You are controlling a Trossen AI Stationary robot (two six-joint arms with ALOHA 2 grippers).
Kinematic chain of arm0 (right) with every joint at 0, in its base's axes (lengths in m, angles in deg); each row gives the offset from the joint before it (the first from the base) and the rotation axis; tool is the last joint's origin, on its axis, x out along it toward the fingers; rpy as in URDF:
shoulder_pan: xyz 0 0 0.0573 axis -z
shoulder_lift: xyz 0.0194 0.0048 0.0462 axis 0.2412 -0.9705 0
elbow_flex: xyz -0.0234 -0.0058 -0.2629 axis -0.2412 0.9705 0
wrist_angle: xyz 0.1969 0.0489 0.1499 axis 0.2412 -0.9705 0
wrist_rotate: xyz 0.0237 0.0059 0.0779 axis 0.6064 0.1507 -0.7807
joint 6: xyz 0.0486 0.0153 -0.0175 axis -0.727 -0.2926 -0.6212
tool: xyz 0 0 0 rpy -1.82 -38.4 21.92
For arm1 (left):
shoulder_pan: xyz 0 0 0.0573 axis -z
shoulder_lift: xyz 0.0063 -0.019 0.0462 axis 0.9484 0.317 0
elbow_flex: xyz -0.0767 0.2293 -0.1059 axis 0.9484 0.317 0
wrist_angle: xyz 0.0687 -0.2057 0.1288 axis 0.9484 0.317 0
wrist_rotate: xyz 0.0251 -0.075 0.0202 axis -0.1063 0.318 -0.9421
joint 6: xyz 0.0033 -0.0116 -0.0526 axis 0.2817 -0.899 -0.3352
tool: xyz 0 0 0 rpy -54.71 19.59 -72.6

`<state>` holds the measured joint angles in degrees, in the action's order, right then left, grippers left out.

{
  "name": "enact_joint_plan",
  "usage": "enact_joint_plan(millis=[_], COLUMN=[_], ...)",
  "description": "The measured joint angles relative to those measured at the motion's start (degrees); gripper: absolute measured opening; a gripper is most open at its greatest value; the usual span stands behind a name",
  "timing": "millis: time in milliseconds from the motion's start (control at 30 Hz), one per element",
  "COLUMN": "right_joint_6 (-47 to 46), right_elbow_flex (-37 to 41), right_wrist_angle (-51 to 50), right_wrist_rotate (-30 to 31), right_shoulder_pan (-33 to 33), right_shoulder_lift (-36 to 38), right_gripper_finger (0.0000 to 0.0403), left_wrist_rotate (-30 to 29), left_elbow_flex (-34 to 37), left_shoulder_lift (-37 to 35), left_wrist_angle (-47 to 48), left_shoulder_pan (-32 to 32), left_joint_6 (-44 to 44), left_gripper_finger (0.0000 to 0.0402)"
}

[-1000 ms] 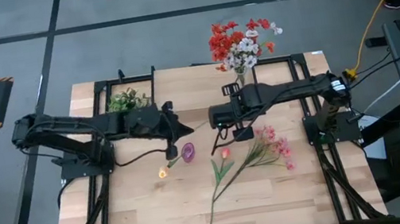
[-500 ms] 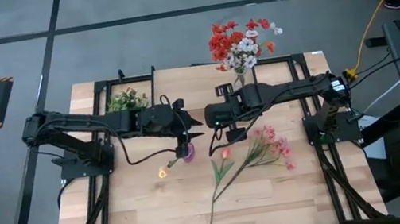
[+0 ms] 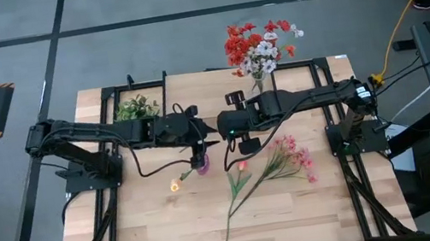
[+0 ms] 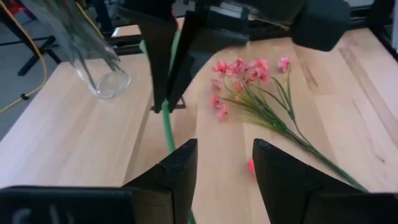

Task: Pick and place flowers into a vace then onto a shelf
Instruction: Put the red flower into the purple vase

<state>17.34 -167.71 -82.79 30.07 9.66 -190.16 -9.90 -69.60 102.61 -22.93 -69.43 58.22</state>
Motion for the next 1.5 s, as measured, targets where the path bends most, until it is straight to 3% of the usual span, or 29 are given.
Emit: enact_joint_plan(millis=[500, 800, 1000, 1267, 1500], right_joint_6=[1.21, 1.32, 1.57, 1.58, 1.42], right_elbow_flex=[0.07, 0.07, 0.07, 0.07, 0.07], right_wrist_angle=[-0.03, 0.0, 2.12, 2.58, 2.65], right_wrist_rotate=[-0.04, -0.02, -0.02, 0.09, -0.28], right_shoulder_pan=[-0.94, -0.87, -0.85, -0.85, -0.9], right_shoulder_lift=[0.0, 0.0, 0.0, 0.0, 0.0], right_gripper_finger=[0.0002, 0.0002, 0.0002, 0.0002, 0.0044], left_wrist_rotate=[-3.74, -3.07, -3.05, -3.1, -5.22], left_elbow_flex=[0.07, 0.07, 0.07, 0.07, 0.05], left_shoulder_lift=[1.74, 1.62, 1.62, 1.66, 1.68], left_wrist_angle=[2.51, 2.51, 2.03, 2.72, 2.9], left_shoulder_pan=[-2.9, -3.48, -3.48, -3.48, -3.48], left_joint_6=[-0.11, -0.13, -0.11, -0.1, -0.74], left_gripper_finger=[0.0147, 0.014, 0.01, 0.0011, 0.0005])
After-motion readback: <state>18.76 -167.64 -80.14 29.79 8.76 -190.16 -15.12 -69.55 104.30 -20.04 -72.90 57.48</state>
